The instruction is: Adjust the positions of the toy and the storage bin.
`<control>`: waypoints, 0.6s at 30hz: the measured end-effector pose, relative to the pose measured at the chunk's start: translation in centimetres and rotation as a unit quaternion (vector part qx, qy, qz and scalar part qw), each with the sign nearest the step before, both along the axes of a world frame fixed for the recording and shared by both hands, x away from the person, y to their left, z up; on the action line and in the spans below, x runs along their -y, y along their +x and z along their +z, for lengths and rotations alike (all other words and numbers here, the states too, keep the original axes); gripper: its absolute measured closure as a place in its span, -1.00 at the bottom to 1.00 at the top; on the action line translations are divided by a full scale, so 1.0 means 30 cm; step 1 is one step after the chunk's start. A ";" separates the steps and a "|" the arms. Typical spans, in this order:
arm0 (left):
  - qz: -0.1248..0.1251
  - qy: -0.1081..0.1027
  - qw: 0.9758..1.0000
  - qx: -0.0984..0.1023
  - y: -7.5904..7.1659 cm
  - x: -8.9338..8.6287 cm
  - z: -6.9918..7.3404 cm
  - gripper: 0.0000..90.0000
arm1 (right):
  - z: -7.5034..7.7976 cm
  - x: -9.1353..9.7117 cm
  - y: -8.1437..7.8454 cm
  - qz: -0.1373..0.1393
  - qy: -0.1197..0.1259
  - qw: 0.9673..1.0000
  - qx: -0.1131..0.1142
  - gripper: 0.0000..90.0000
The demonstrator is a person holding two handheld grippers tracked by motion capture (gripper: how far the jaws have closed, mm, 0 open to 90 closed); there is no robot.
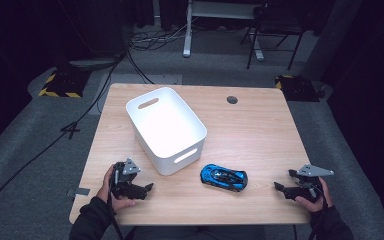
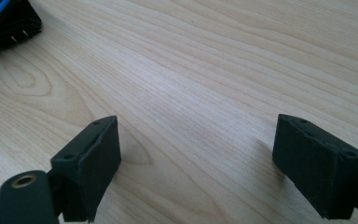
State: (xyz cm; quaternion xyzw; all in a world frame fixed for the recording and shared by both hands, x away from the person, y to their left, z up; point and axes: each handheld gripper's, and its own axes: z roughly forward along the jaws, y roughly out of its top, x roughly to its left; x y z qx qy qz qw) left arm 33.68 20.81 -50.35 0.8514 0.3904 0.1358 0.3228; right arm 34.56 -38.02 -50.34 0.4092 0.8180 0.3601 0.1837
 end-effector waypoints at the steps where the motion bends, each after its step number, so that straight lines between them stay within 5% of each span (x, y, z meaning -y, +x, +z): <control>1: -0.003 0.003 1.000 0.004 -0.001 -0.002 0.000 -0.94 | 0.000 0.001 0.000 0.003 0.000 1.000 0.000 -0.66; 11: -0.009 -0.002 1.000 -0.002 -0.004 -0.003 0.000 -0.94 | -0.001 -0.007 -0.004 0.035 0.001 0.999 0.000 -0.68; 18: -0.012 -0.003 1.000 0.000 -0.006 -0.001 -0.002 -0.94 | -0.001 -0.101 -0.016 0.111 -0.002 0.994 -0.002 -0.72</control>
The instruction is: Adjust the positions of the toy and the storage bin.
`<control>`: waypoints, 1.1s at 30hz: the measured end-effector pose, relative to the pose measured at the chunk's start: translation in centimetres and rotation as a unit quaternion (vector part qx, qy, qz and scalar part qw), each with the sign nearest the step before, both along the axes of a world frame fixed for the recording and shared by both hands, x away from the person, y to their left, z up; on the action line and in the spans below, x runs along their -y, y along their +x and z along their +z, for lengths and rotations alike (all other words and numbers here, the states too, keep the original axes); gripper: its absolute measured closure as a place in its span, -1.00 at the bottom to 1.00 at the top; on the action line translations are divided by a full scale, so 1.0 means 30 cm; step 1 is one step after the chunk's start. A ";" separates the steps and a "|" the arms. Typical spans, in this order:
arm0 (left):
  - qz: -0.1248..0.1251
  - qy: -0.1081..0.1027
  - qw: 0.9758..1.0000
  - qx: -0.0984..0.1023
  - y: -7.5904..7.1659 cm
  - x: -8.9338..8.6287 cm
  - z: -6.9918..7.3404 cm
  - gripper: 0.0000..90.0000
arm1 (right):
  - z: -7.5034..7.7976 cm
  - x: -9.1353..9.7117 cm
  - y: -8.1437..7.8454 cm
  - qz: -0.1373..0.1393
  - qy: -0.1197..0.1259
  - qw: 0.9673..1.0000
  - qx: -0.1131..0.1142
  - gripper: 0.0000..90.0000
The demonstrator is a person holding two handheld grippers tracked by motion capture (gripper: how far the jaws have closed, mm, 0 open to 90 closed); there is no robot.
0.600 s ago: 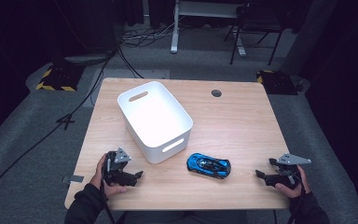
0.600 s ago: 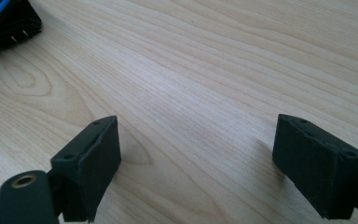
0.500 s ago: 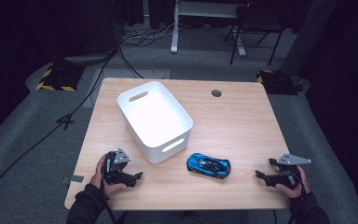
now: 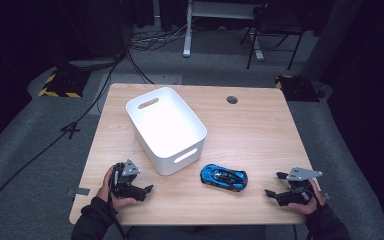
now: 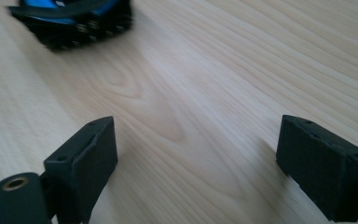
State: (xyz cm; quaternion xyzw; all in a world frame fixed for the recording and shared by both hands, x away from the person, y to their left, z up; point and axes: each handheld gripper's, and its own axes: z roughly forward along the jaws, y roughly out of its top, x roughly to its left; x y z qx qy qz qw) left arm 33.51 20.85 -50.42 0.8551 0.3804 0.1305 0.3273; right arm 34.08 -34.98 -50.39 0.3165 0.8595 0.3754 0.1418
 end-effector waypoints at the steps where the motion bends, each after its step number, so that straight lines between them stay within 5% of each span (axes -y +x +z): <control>1: -0.001 0.001 1.000 0.000 0.000 -0.001 0.000 -0.94 | -0.001 -0.021 0.000 0.014 0.001 1.000 0.002 -0.72; 8: -0.002 0.002 1.000 0.000 0.000 -0.001 0.001 -0.94 | -0.003 -0.152 0.006 0.078 -0.007 0.997 -0.002 -0.85; 22: 0.004 0.003 1.000 0.003 0.000 0.002 0.001 -0.94 | -0.005 -0.308 0.084 0.145 -0.013 0.989 -0.008 -0.96; 30: 0.002 0.000 1.000 -0.002 -0.002 0.003 0.001 -0.93 | -0.005 -0.375 0.111 0.152 -0.014 0.988 -0.011 -0.96; 33: -0.007 0.000 1.000 -0.001 0.000 0.005 0.002 -0.92 | -0.002 -0.375 0.113 0.147 -0.007 0.989 -0.004 -0.77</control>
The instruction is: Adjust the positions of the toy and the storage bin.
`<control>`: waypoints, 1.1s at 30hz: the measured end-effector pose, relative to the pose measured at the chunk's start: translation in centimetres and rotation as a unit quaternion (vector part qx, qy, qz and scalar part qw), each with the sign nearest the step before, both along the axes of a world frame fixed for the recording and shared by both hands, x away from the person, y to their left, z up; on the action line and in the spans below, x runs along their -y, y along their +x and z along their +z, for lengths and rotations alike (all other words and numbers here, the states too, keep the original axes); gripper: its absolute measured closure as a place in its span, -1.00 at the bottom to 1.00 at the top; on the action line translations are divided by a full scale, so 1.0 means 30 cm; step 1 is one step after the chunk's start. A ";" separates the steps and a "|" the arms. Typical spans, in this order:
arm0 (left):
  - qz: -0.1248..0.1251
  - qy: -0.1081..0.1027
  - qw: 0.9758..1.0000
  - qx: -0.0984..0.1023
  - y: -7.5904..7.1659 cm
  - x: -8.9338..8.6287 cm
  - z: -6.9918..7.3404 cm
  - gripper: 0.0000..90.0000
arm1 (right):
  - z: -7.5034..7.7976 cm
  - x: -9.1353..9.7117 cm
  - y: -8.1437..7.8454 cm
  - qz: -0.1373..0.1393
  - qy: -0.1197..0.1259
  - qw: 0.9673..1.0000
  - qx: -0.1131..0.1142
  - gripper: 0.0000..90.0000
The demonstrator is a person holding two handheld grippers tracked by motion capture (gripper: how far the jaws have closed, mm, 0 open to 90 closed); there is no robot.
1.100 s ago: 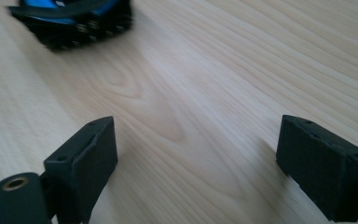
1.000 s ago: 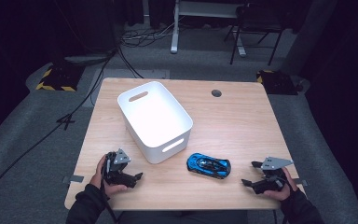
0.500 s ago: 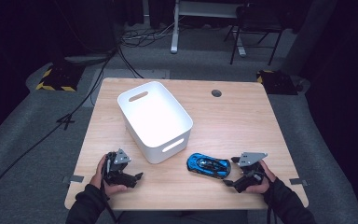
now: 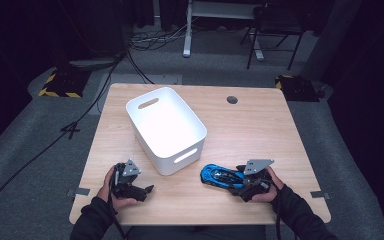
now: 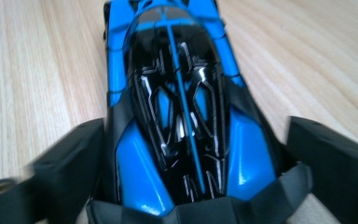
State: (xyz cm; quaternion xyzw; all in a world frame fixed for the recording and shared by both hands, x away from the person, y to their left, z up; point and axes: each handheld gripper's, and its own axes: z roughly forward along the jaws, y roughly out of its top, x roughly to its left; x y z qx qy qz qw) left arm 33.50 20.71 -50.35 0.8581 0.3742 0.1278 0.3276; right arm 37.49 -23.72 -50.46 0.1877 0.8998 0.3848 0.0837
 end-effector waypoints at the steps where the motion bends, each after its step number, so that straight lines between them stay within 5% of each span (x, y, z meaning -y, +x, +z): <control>1: 0.002 -0.002 1.000 -0.001 -0.001 0.001 0.000 -0.91 | 0.000 0.001 -0.002 -0.003 0.010 1.000 -0.002 -0.68; 6: 0.005 -0.001 1.000 0.015 -0.009 0.005 0.003 -0.79 | 0.004 -0.006 -0.016 -0.003 0.009 1.000 0.003 -0.56; 9: 0.008 -0.004 0.999 0.031 -0.012 -0.003 0.011 -0.54 | 0.003 0.001 -0.020 -0.005 0.016 1.000 0.001 -0.49; 13: -0.006 -0.031 0.999 0.038 -0.018 -0.014 0.036 -0.60 | 0.004 0.034 -0.033 -0.010 0.017 1.000 0.003 -0.48; 18: -0.017 -0.029 0.997 0.072 -0.034 -0.013 0.099 -0.61 | 0.004 0.086 -0.042 -0.019 0.017 1.000 0.002 -0.48; 24: -0.035 -0.045 0.993 0.108 -0.045 0.009 0.164 -0.64 | 0.005 0.128 -0.041 -0.033 0.020 0.999 0.000 -0.48; 33: -0.073 -0.093 0.977 0.176 -0.070 0.062 0.304 -0.51 | 0.005 0.231 -0.039 -0.079 0.021 0.997 0.001 -0.48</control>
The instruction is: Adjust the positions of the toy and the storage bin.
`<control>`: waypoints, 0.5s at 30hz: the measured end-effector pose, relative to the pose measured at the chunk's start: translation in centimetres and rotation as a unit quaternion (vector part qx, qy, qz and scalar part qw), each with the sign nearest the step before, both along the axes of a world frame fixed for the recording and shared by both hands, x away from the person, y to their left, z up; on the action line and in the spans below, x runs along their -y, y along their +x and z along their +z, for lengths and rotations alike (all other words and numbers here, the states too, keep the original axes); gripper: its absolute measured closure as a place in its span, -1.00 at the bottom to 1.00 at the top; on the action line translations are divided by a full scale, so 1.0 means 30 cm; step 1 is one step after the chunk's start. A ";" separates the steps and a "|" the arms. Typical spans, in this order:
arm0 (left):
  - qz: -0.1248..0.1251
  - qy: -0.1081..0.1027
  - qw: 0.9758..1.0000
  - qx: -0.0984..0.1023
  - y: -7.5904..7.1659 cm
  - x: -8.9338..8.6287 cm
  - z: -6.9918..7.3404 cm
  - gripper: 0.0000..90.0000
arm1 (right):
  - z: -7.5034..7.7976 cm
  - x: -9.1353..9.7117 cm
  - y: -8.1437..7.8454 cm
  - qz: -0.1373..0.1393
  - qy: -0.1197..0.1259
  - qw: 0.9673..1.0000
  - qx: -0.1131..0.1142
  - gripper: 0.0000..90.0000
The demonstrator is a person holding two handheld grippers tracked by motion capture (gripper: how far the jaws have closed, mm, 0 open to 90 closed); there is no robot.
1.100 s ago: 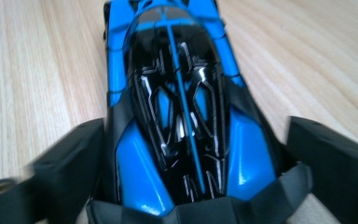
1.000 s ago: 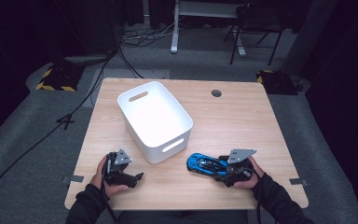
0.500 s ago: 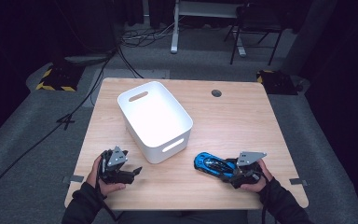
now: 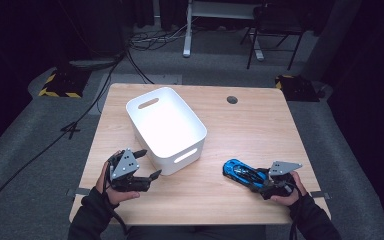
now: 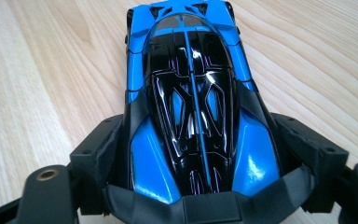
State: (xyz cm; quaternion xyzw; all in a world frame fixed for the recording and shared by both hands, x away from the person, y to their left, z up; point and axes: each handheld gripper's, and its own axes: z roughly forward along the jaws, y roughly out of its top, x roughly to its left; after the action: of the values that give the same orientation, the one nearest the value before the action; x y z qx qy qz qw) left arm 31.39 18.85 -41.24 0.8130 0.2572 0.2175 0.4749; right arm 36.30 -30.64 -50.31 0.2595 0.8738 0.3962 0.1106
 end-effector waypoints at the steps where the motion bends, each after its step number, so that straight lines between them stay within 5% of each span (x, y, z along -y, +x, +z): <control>1: -0.008 -0.005 1.000 0.003 0.000 0.007 0.011 -0.51 | -0.001 0.010 0.000 -0.005 0.001 1.000 0.003 -0.48; 10: -0.052 0.017 0.998 0.019 0.025 0.068 0.069 -0.18 | 0.000 0.077 -0.011 -0.031 0.000 1.000 0.003 -0.48; 13: -0.073 0.045 0.996 0.014 0.040 0.101 0.072 -0.05 | 0.000 0.098 -0.017 -0.039 0.000 0.999 0.002 -0.48; 15: -0.087 0.044 0.995 0.008 0.056 0.124 0.071 0.07 | 0.000 0.109 -0.020 -0.041 0.000 0.999 0.003 -0.48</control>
State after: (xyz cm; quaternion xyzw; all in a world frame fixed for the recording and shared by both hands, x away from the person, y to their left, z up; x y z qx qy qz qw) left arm 33.09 15.12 -39.11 0.8506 0.1720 0.1934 0.4578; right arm 35.71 -33.91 -50.31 0.2943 0.8620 0.3921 0.1289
